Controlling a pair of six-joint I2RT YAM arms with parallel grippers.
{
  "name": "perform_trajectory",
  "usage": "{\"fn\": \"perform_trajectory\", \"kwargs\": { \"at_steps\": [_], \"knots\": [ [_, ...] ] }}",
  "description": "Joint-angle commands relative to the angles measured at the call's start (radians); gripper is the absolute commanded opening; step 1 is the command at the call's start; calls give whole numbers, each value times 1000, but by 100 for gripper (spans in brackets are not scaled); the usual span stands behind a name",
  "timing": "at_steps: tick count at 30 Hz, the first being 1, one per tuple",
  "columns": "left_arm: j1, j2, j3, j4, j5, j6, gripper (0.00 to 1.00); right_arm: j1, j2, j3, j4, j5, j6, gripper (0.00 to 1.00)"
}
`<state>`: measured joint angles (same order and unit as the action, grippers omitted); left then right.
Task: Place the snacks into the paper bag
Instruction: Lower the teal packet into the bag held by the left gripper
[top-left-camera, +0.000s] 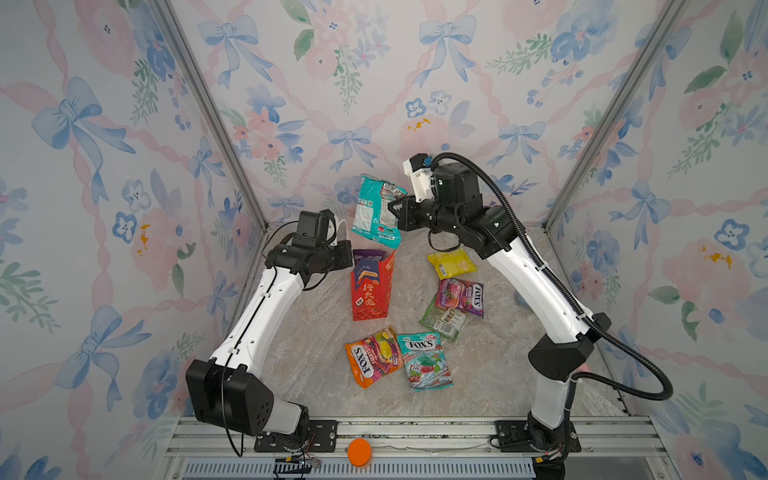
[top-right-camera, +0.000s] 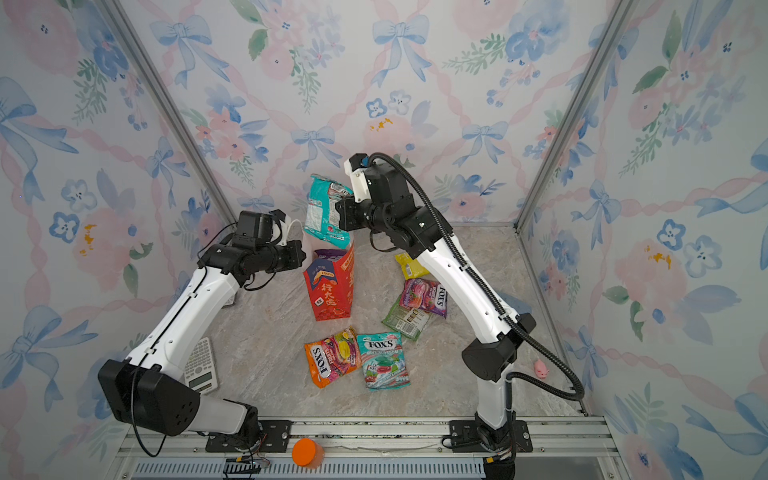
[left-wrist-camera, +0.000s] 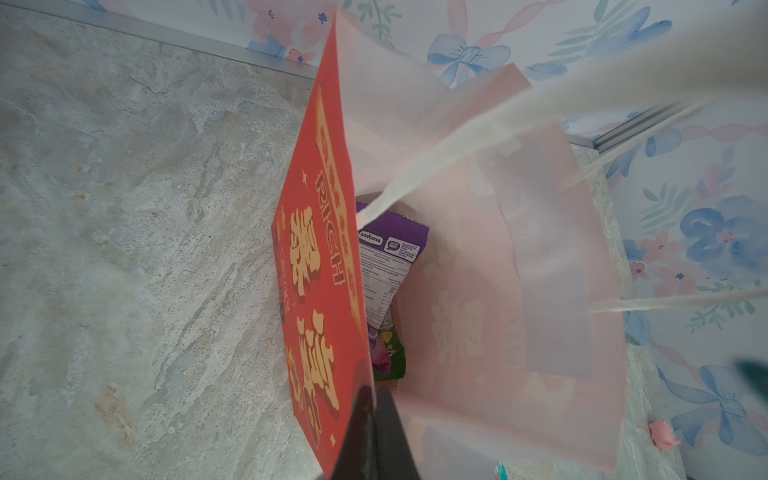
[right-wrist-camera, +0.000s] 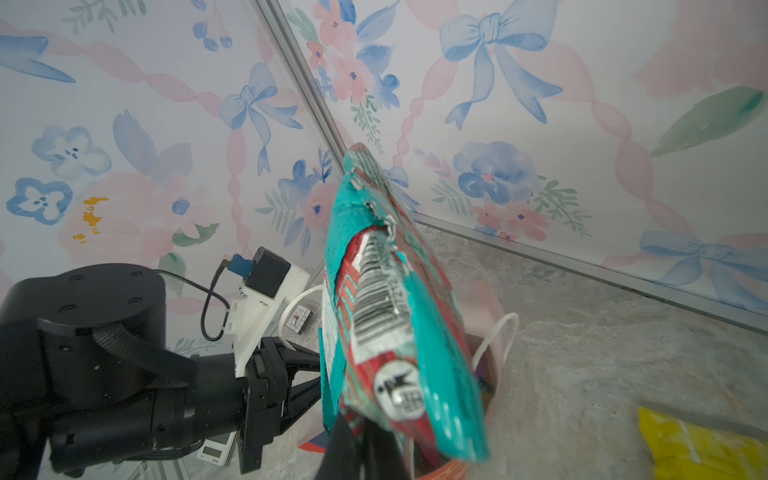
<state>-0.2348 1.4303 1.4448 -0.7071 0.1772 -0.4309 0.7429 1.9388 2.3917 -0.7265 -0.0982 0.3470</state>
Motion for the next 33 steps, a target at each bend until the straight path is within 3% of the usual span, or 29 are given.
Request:
{"fn": "perform_trajectory", "kwargs": {
  "at_steps": [1,14,23,33],
  "knots": [
    [4,9,-2,-31,18,5,0,12,55,83,-57,-11,-32,0],
    [4,-4,-9,-32,14,7,0,11,183,187,-141,23,-95,0],
    [5,-5,-11,-31,15,7,0,13,228,187,-138,-92,-77,0],
    [3,-10,-12,-32,16,5,0,19,247,182,-139,-140,-67,0]
  ]
}}
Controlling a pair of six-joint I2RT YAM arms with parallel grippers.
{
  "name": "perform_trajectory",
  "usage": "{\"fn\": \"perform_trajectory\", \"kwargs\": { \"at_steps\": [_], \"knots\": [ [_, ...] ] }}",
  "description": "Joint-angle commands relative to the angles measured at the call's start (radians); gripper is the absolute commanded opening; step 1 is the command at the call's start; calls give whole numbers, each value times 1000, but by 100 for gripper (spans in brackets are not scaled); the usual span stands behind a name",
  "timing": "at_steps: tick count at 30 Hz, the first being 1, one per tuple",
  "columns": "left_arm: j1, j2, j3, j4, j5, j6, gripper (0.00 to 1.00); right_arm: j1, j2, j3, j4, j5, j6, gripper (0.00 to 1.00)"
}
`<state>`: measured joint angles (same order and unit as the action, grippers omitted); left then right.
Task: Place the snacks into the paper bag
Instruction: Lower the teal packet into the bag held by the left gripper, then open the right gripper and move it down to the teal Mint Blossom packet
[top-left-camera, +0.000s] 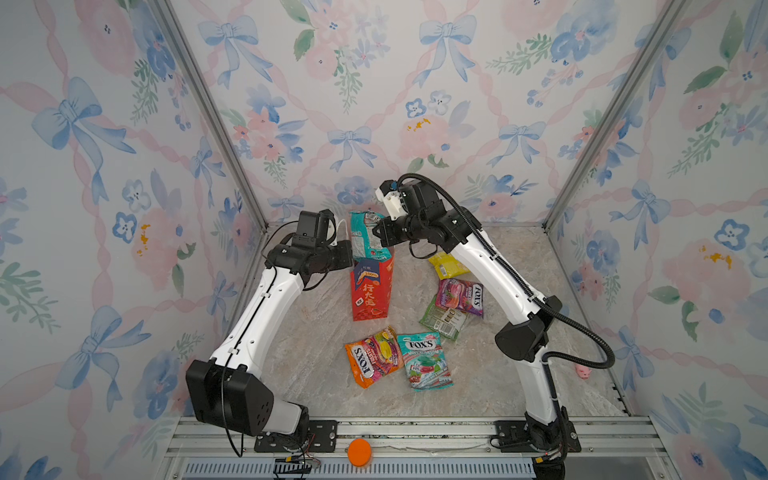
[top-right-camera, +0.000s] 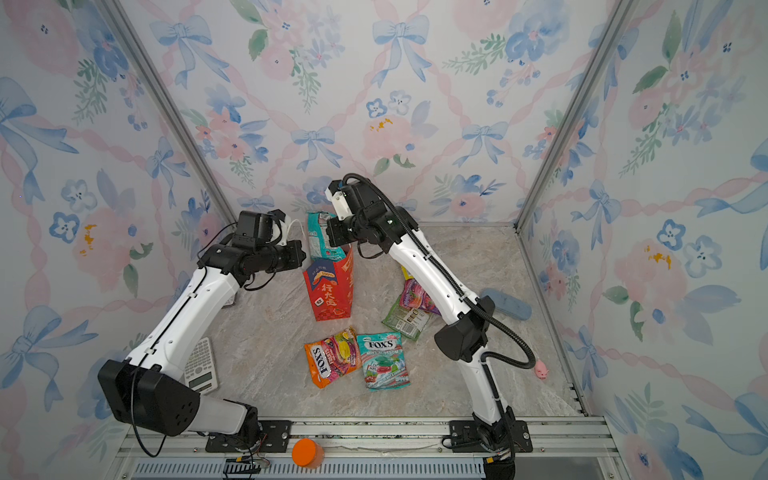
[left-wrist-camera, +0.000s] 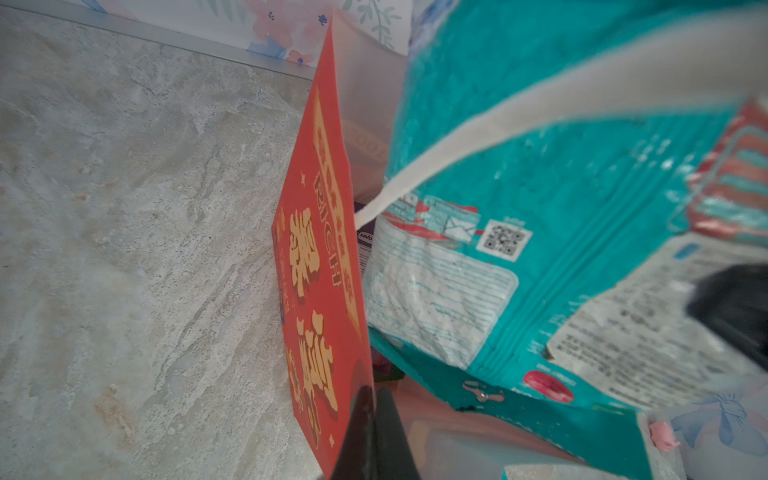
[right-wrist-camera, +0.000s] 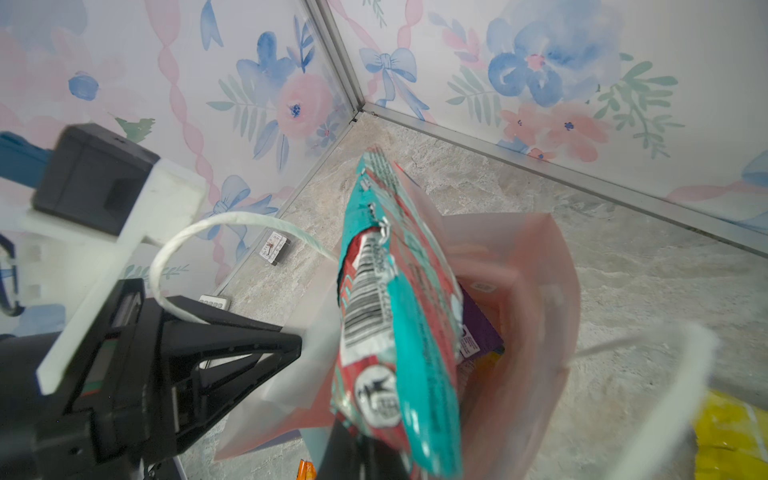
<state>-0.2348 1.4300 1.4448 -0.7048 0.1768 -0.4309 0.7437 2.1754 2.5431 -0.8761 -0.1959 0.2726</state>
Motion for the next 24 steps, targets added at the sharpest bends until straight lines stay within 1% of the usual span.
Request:
{"fn": "perform_trajectory", "kwargs": {
  "at_steps": [1,5,6,8,9,10,11,12,14,17,22,24],
  "knots": [
    [4,-10,-12,-34,15,5,0,19,10,28,13,-43,9,0],
    [5,-11,-14,-34,15,4,0,16,12,26,19,-39,13,0],
    [3,-13,-14,-33,13,4,0,14,13,26,20,-37,16,4],
    [4,-15,-14,-34,13,5,0,8,9,29,20,-33,25,20],
    [4,-16,-15,-34,13,4,0,3,6,29,22,-31,30,33],
    [4,-17,-17,-34,13,5,0,-2,3,28,24,-31,35,42],
    [5,-20,-17,-34,13,4,0,-7,-2,28,26,-31,38,48],
    [6,-20,-19,-34,12,6,0,-13,-8,28,29,-31,43,53],
    [5,-21,-20,-34,11,7,0,-21,-25,24,40,-33,51,57],
    [5,-22,-20,-34,11,6,0,-29,-53,8,63,-42,61,60],
    [5,-21,-20,-35,11,4,0,-30,-113,-46,117,-104,88,65],
    [5,-20,-19,-34,11,4,0,-30,-145,-95,148,-133,96,69]
  ]
}}
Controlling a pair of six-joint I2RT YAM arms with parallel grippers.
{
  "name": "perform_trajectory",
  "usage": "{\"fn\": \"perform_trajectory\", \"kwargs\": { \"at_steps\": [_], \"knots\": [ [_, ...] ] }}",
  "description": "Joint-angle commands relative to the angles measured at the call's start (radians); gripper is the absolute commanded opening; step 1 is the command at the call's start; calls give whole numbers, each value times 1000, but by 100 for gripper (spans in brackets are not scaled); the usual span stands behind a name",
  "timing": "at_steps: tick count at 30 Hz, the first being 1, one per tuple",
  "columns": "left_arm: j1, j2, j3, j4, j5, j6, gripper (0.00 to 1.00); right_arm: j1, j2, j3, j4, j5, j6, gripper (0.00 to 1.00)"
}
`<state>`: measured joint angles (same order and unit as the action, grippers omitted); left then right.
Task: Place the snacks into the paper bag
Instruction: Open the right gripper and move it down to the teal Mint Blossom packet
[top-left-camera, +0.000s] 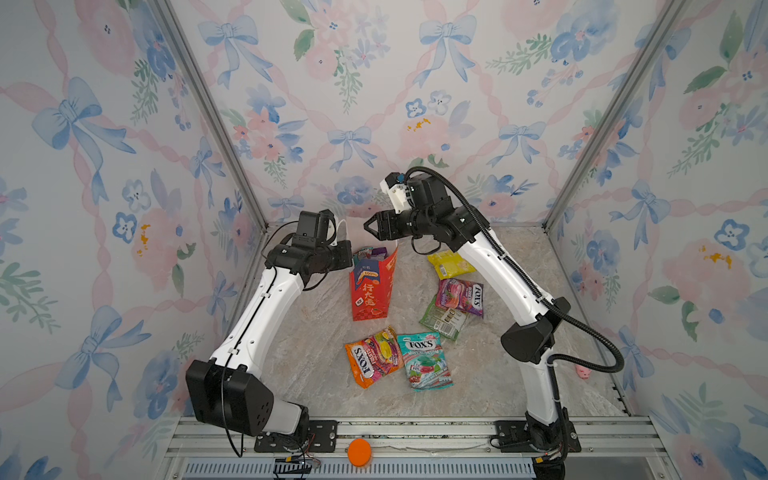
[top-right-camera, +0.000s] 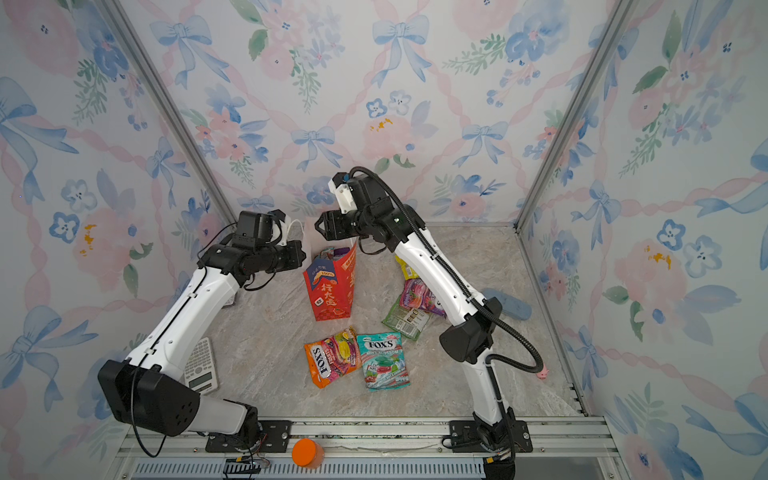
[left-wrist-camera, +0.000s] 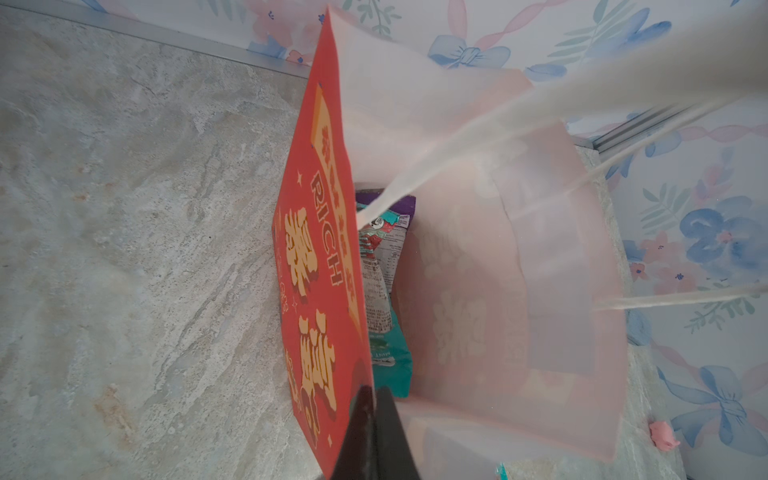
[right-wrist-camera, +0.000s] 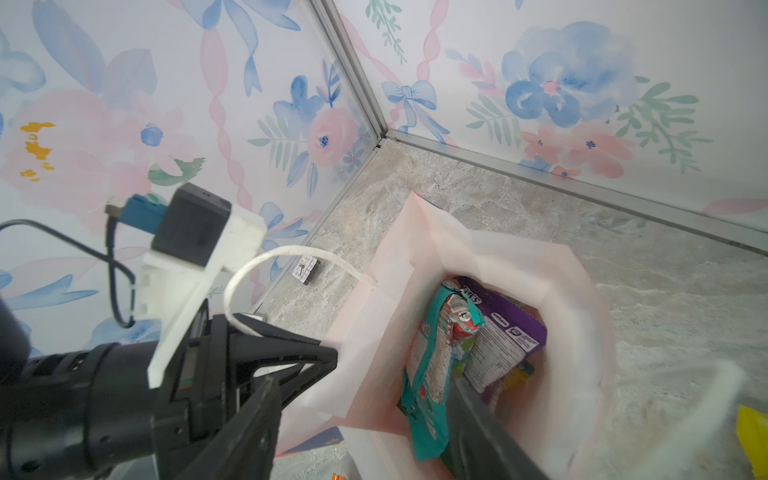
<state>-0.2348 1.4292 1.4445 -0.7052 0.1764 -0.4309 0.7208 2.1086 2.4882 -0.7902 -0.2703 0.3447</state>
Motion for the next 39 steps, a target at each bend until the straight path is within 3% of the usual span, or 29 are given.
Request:
{"fn": "perform_trajectory", "kwargs": {
  "at_steps": [1,7,13,24,31,39],
  "knots": [
    [5,-20,-19,-34,12,5,0,-7,-95,-69,79,-70,27,72],
    [4,-19,-20,-33,10,5,0,-11,-210,-267,162,-97,45,82],
    [7,-16,-21,-34,7,5,0,-37,-357,-494,229,-104,71,83],
    [7,-18,-26,-34,6,4,0,-72,-678,-1070,201,62,129,82],
    [6,-18,-27,-33,13,0,0,-93,-744,-1345,206,126,214,80],
    [5,-20,-33,-34,12,-3,0,-149,-748,-1516,256,111,303,79]
  ]
}}
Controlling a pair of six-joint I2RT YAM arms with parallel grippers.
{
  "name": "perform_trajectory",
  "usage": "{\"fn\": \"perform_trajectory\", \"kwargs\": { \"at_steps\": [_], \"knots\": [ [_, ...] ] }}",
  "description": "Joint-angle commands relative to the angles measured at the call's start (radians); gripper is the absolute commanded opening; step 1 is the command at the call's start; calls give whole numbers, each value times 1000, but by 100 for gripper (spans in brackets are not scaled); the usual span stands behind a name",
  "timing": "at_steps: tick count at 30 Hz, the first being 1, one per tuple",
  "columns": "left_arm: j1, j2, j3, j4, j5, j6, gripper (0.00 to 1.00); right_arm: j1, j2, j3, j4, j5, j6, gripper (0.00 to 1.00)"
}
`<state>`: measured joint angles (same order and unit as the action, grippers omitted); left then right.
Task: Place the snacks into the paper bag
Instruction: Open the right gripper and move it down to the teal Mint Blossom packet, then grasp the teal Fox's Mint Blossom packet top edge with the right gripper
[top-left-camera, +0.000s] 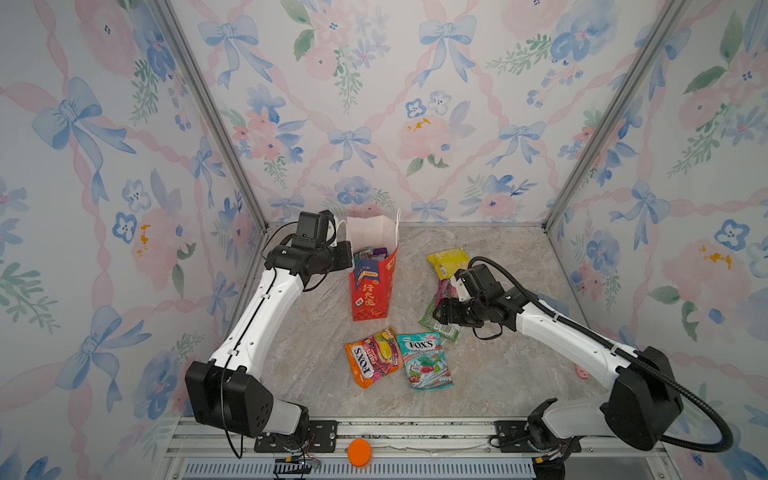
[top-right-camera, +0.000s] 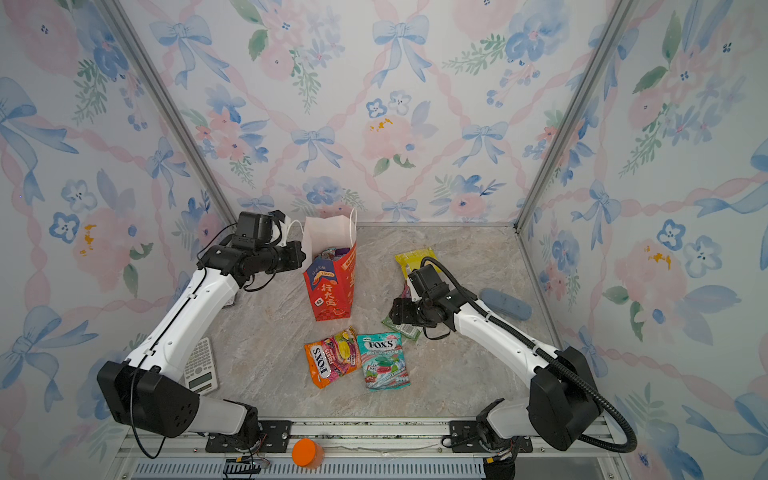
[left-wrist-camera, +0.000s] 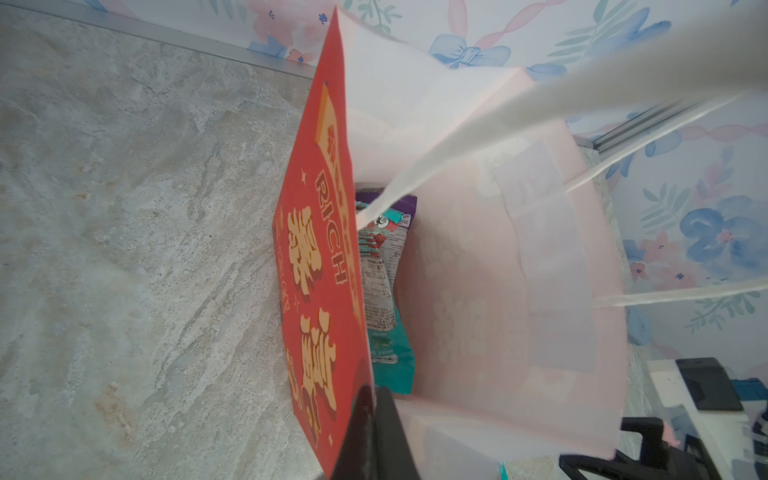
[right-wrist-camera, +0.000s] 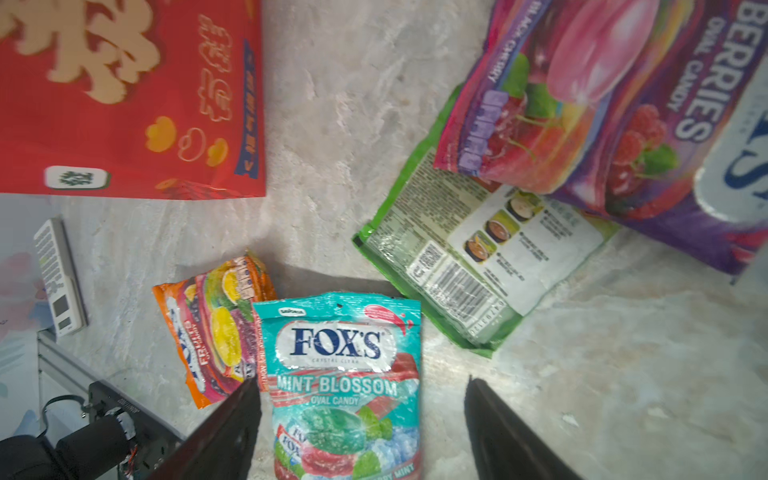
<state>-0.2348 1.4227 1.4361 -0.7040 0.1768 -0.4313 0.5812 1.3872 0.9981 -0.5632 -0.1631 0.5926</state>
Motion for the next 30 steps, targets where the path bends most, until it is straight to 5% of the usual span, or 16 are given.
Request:
{"fn": "perform_trajectory", "kwargs": {
  "at_steps": [1,30],
  "knots": [
    [5,-14,-24,-35,12,-2,0,-8,-26,-41,32,-9,66,79],
    [3,-14,-23,-35,16,-6,0,164,94,-260,158,-194,213,68]
  ]
}}
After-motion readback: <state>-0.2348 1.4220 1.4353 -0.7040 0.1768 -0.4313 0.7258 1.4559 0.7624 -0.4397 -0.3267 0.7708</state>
